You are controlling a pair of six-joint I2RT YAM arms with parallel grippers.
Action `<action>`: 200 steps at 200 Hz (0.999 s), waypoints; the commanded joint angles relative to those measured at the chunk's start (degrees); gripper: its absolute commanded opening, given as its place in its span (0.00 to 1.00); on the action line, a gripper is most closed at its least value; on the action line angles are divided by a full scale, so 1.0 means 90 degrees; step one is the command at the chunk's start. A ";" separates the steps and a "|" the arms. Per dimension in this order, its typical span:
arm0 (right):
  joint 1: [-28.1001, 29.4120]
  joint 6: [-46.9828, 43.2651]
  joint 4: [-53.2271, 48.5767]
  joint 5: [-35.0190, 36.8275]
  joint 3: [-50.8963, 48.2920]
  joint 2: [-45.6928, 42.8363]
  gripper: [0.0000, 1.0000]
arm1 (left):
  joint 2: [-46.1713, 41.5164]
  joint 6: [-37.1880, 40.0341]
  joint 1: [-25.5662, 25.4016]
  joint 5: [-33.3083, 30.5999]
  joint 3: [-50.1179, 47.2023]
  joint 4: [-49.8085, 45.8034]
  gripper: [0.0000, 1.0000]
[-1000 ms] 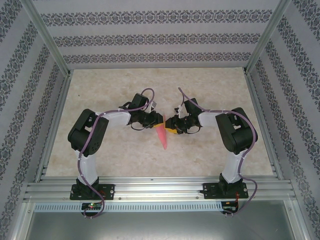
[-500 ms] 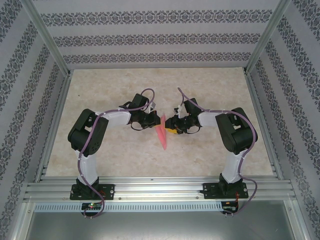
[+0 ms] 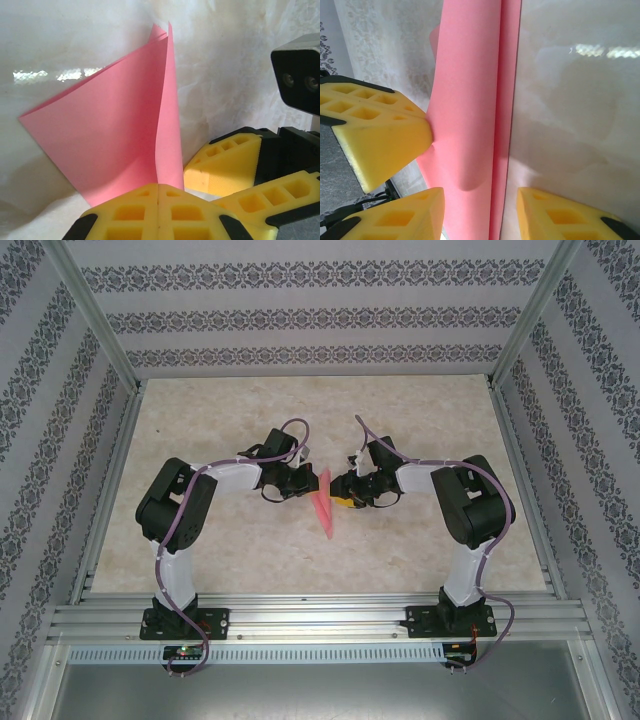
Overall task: Fold a paper plane with a square sheet of paper (fold left side to right side)
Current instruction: Fold the wing for the fifth time at the center of the table.
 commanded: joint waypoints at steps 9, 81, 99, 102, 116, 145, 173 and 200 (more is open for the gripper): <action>0.0131 -0.0165 -0.0154 0.0168 -0.0063 0.0109 0.43 | 0.0183 0.0159 -0.0011 -0.0123 -0.0067 0.0031 0.04; 0.0144 -0.0182 -0.0188 0.0169 -0.0055 0.0109 0.43 | 0.0314 0.0199 0.0042 -0.0190 -0.0089 0.0092 0.04; 0.0144 -0.0182 -0.0186 0.0167 -0.0052 0.0104 0.43 | 0.0359 0.0203 0.0049 -0.0203 -0.0072 0.0101 0.04; 0.0139 -0.0178 -0.0192 0.0175 -0.0056 0.0098 0.43 | 0.0371 0.0212 0.0052 -0.0208 -0.0066 0.0097 0.04; 0.0144 -0.0190 -0.0204 0.0196 -0.0067 0.0050 0.44 | 0.0399 0.0213 0.0058 -0.0218 -0.0058 0.0090 0.04; 0.0139 -0.0278 -0.0368 0.0377 -0.0104 -0.0236 0.43 | 0.0469 0.0225 0.0100 -0.0202 -0.0063 0.0120 0.03; 0.0177 -0.0488 -0.0788 0.0820 -0.0192 -0.0755 0.43 | 0.0521 0.0283 0.0097 -0.0143 0.0008 0.0059 0.04; 0.0279 -0.0395 -0.0777 0.0959 -0.0452 -0.1193 0.42 | 0.0572 0.0388 0.0106 -0.0074 0.0100 -0.0028 0.03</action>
